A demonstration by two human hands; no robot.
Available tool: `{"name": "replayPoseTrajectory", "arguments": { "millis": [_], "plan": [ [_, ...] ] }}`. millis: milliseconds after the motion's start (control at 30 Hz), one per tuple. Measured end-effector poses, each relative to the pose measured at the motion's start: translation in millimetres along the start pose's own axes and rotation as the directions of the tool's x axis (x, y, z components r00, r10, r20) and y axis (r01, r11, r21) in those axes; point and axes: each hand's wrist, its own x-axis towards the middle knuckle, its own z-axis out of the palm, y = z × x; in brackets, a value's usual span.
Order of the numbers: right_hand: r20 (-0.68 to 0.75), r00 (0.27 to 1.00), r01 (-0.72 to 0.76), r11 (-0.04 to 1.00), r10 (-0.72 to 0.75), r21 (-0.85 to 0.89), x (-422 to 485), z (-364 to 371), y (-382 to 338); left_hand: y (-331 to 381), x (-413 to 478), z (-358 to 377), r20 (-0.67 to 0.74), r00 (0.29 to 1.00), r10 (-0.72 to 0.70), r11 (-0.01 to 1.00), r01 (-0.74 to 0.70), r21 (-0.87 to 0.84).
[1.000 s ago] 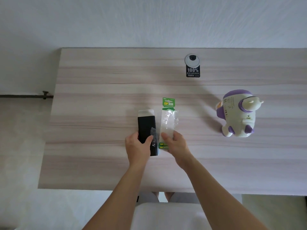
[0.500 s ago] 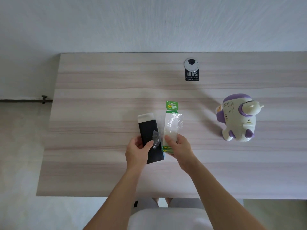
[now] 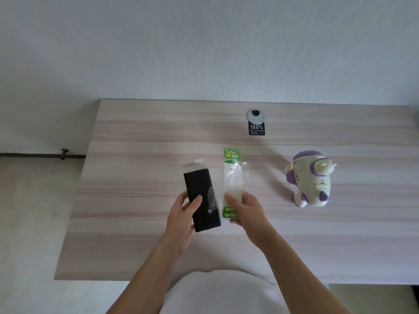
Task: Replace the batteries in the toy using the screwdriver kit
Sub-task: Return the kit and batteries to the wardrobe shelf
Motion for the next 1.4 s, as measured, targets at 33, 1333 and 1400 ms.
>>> {"name": "replayPoseTrajectory", "arguments": {
  "millis": [33,1333,1400],
  "plan": [
    [0.003,1.000,0.014,1.000,-0.014,-0.015,-5.6,0.8,-6.7,6.6,-4.0,2.7,0.016,1.000,0.017,1.000,-0.017,-0.010],
    [0.271,0.859,0.507,0.794,-0.434,-0.336,-95.3,7.3,-61.6,15.6,-148.0,36.8,-0.315,0.851,0.421,0.871,-0.476,-0.120],
    [0.351,0.841,0.525,0.779,-0.413,-0.342,-98.9,14.8,-52.0,2.8,-161.8,26.8,-0.382,0.821,0.425,0.856,-0.502,-0.125]
  ]
}}
